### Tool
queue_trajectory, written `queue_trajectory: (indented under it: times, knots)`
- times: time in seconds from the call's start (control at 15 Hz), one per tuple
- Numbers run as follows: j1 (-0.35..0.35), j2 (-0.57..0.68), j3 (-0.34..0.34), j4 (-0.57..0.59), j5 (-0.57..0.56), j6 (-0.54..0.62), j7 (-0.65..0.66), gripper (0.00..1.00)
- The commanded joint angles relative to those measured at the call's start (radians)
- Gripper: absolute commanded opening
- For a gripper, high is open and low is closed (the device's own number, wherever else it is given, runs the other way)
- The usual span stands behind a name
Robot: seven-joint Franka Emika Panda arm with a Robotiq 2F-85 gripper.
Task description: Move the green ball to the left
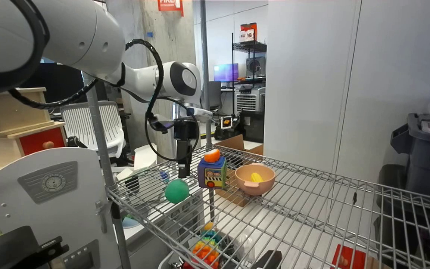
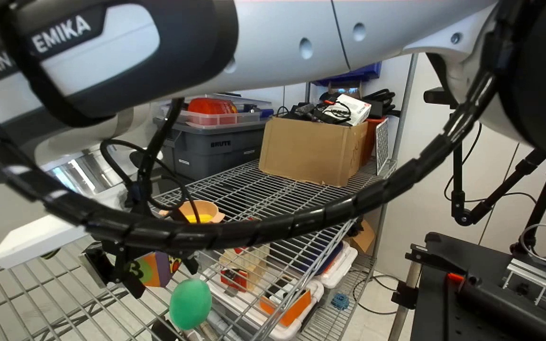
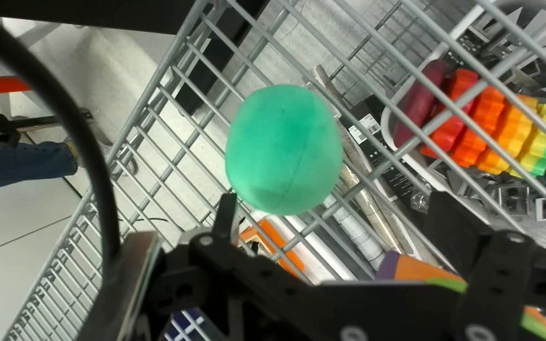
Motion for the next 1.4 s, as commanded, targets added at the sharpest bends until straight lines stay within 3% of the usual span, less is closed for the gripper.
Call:
queue_trajectory:
  times: [0.0,0.73,1.33]
  knots:
    - [0.009,-0.038,-0.002,0.002,-0.010,-0.004,-0.045,1.00]
    - [0.000,-0.150,0.006,0.011,0.002,-0.019,-0.081,1.00]
    - [-0.006,-0.160,0.002,0.012,0.002,-0.002,-0.063,1.00]
